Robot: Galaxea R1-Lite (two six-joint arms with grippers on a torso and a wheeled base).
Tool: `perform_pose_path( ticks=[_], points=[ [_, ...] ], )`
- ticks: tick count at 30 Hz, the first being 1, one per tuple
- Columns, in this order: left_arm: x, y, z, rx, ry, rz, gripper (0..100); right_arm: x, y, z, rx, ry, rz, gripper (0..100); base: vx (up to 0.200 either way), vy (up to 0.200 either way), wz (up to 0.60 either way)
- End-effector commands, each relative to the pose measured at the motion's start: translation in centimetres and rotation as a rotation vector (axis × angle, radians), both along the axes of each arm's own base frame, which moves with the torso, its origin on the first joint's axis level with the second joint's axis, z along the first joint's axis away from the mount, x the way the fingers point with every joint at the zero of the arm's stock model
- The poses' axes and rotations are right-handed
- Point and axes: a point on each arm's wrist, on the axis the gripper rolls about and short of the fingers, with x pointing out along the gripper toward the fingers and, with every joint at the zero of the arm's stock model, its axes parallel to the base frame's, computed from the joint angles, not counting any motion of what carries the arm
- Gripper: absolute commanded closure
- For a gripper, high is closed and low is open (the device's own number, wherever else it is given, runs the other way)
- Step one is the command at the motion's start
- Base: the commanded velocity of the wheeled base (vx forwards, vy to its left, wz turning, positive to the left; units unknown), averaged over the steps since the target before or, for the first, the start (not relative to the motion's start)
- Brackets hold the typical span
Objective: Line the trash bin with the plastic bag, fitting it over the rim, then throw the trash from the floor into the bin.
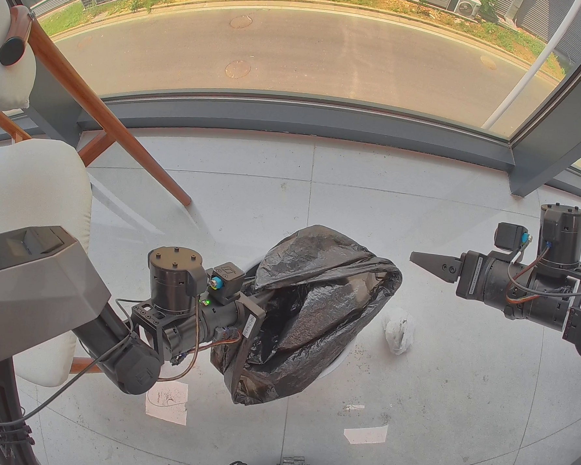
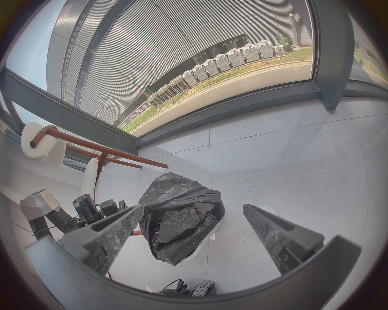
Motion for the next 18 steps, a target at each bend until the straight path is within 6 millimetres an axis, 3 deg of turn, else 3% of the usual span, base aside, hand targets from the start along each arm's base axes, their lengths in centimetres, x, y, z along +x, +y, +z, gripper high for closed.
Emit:
perform_pose_path(
  ticks=[1, 6, 11, 18],
  points=[
    [0.9, 0.6, 2.5, -0.073, -0.062, 0.04, 100, -0.1, 0.0, 0.1, 0.001, -0.002, 0.0, 0, 0.0, 0.0, 0.0],
    [1.3, 1.1, 5.9, -0.221, -0.099, 0.12, 100, -0.2, -0.1, 0.1, 0.002, -0.004, -0.001, 0, 0.0, 0.0, 0.0],
    [2.8, 3.0, 6.3, -0.234, -0.116, 0.181, 100, -0.4, -0.1, 0.0, 0.0, 0.001, 0.0, 0, 0.0, 0.0, 0.0],
    [2.9, 2.2, 6.1, -0.32, -0.07, 0.178, 100, -0.6, -0.1, 0.1, 0.001, -0.001, 0.006, 0, 0.0, 0.0, 0.0]
  ],
)
